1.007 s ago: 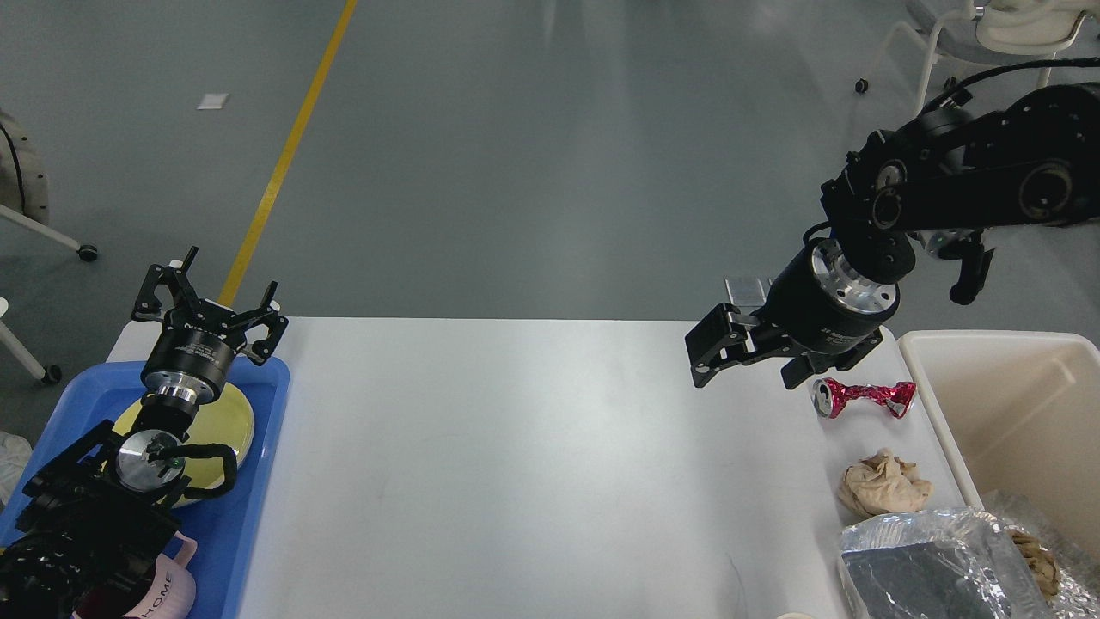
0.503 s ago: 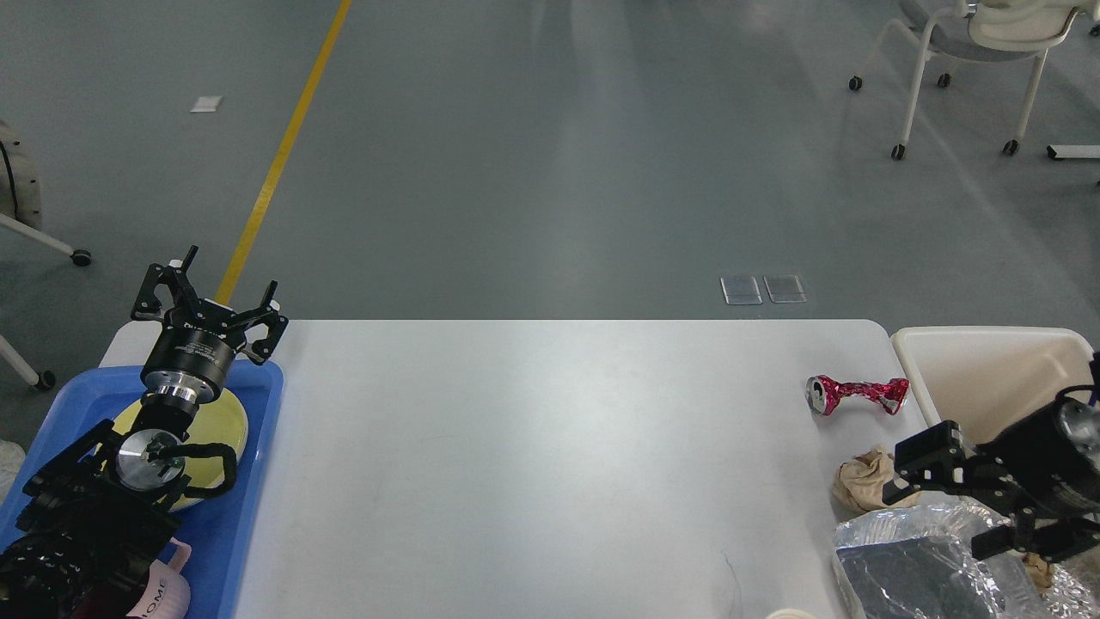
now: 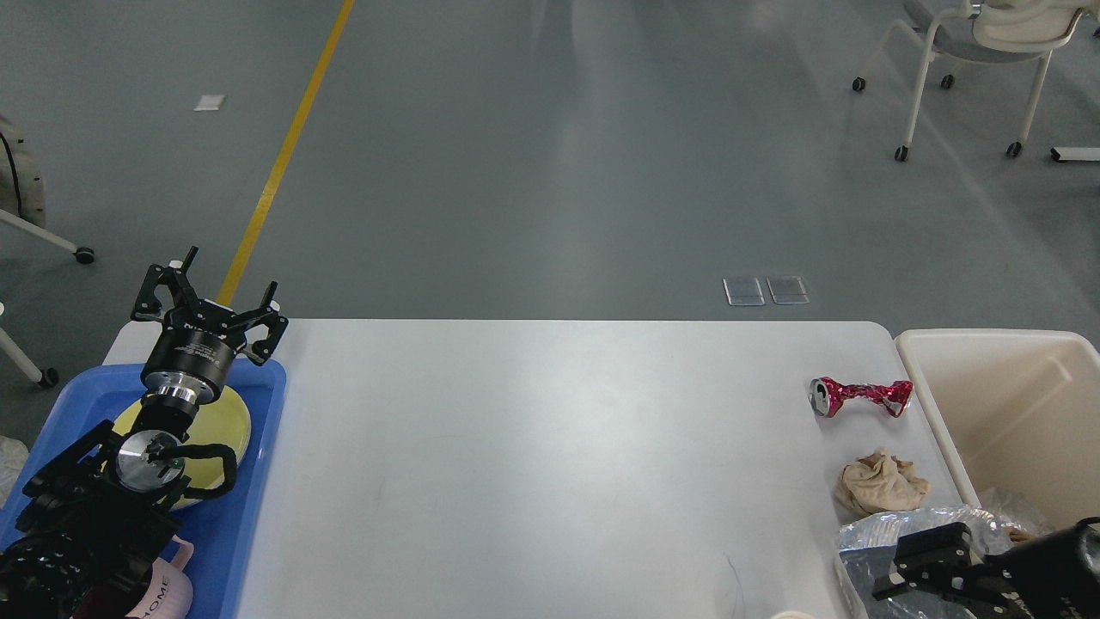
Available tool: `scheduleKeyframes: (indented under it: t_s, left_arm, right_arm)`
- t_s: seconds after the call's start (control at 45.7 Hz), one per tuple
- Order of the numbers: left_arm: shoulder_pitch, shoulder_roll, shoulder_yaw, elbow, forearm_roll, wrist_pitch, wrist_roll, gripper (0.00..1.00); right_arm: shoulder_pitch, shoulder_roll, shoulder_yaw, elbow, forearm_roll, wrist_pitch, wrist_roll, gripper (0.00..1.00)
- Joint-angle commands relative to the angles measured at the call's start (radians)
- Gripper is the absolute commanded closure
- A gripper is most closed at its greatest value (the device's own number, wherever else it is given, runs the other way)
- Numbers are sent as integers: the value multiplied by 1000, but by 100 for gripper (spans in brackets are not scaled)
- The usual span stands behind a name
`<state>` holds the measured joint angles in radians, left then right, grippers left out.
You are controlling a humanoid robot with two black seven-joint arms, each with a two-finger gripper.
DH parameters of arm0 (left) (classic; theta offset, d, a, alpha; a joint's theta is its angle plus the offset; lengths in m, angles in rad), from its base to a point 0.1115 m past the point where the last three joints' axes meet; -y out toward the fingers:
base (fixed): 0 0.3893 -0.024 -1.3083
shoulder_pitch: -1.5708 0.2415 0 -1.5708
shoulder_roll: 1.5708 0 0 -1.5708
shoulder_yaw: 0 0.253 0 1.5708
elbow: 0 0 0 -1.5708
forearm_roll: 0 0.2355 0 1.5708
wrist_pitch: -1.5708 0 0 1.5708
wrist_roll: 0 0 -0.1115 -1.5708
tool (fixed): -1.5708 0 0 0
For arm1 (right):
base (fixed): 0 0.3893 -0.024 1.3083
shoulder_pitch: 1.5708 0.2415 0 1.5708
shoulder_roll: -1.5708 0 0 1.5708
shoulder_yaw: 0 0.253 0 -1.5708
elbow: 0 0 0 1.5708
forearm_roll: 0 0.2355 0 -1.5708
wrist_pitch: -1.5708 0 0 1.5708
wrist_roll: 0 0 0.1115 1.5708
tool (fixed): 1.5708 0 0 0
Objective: Tidy desktop
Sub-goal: 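Grasp the white paper cup with the right gripper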
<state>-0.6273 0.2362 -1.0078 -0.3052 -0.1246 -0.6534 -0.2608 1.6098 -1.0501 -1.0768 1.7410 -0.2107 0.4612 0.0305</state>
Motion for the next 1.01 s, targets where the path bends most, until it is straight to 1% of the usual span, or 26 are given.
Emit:
scheduleKeyframes:
  t_s: [0.0, 0.066, 0.175, 0.35, 0.525, 0.7, 0.832, 0.985]
  left_arm:
    - [0, 0, 0, 0, 0, 0, 0, 2]
    - [0, 0, 0, 0, 0, 1, 0, 2]
    - [0, 0, 0, 0, -1, 0, 0, 2]
    - [0, 0, 0, 0, 0, 0, 0, 2]
    - [0, 0, 0, 0, -1, -2, 0, 2]
    - [0, 0, 0, 0, -1, -2, 0, 2]
    - [0, 0, 0, 0, -1, -2, 0, 2]
    - [0, 0, 0, 0, 0, -2, 0, 2]
  right_arm:
    - [-165, 28, 159, -31, 1, -53, 0, 0]
    - [-246, 64, 227, -44, 1, -76, -1, 0]
    - [-317, 90, 288, -70, 1, -82, -1, 0]
    - [-364, 110, 299, -81, -4, -78, 0, 0]
    - [-427, 134, 319, -136, -15, -78, 0, 0]
    - [-464, 137, 347, -147, -19, -78, -1, 0]
    - [-507, 137, 348, -190, -49, -82, 0, 0]
    - [-574, 137, 412, -204, -52, -84, 0, 2]
